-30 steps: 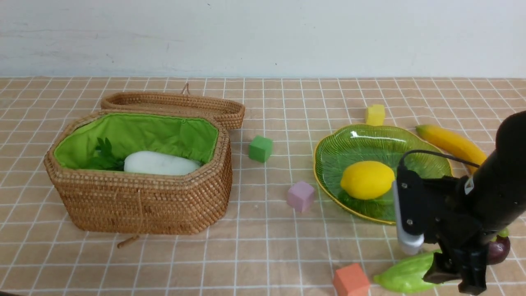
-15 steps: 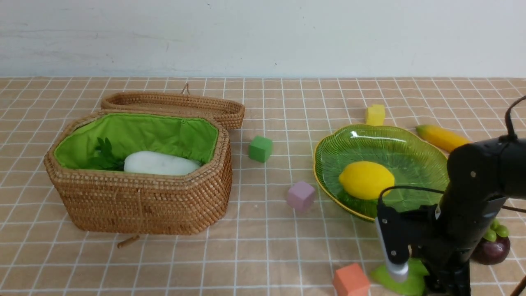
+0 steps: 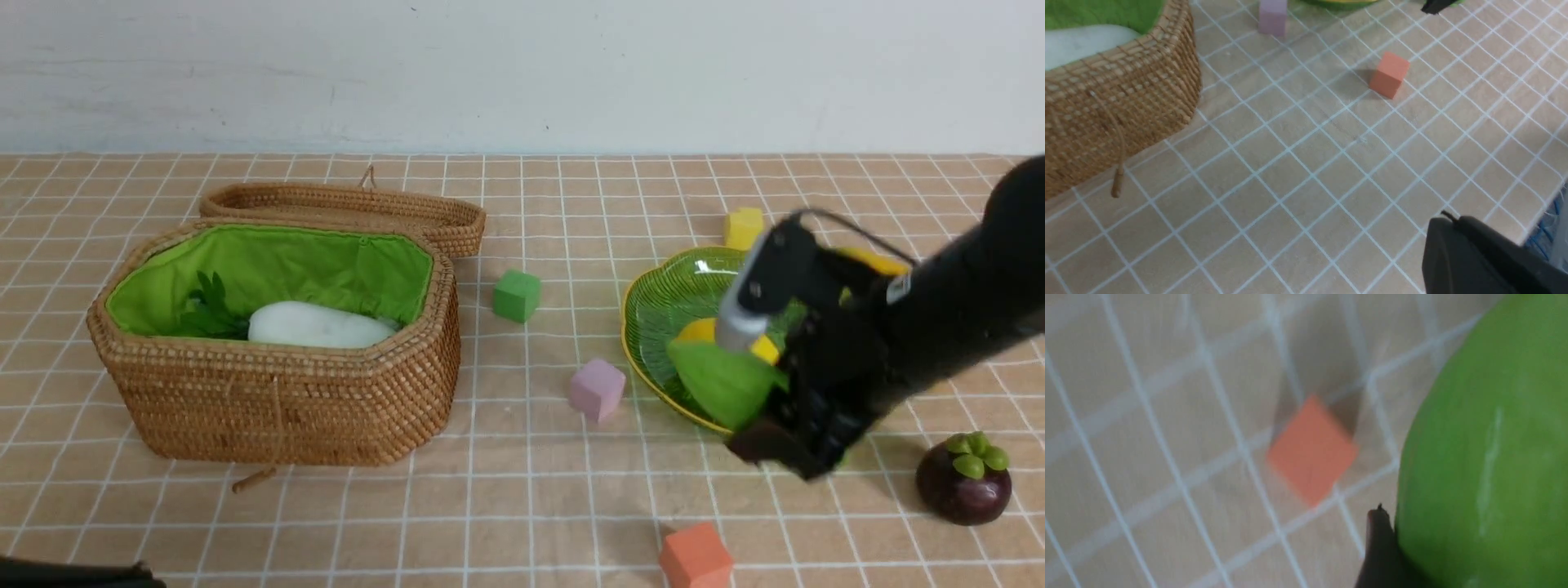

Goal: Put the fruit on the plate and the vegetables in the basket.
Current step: Take a chayote with your right arm and place it on the basket on the left.

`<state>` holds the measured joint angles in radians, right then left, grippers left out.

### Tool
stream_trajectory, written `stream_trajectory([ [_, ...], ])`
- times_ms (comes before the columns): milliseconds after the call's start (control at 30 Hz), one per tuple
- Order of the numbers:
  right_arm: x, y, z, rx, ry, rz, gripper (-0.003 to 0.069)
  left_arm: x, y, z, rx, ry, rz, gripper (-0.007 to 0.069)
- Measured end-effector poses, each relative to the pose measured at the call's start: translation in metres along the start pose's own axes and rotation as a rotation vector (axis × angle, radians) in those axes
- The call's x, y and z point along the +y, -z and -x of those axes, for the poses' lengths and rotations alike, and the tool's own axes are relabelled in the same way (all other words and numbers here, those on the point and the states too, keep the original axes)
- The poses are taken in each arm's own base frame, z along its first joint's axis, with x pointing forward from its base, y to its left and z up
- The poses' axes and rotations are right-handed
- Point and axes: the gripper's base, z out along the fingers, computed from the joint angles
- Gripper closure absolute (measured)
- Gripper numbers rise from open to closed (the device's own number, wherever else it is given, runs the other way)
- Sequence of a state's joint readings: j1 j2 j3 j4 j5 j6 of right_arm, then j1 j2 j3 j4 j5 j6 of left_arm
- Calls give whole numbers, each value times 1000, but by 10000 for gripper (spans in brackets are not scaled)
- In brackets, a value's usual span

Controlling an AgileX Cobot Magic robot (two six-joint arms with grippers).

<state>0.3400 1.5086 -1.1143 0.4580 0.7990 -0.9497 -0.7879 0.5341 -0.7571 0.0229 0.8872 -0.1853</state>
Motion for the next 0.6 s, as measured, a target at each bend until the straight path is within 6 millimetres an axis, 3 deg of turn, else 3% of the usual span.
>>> stream_trajectory([
  [100, 15, 26, 72, -243, -76, 52, 223, 15, 2, 1, -17, 68, 166, 638],
  [233, 42, 27, 138, -384, 12, 135, 223, 30, 5, 1, -36, 138, 331, 638],
  [300, 56, 13, 178, -456, 69, 166, 223, 33, 7, 2, -59, 159, 366, 638],
  [400, 61, -12, 214, -529, 100, 160, 223, 33, 7, 3, -69, 171, 363, 638],
  [600, 50, -86, 237, -499, 165, 104, 195, 29, 6, 3, -72, 202, 318, 638],
])
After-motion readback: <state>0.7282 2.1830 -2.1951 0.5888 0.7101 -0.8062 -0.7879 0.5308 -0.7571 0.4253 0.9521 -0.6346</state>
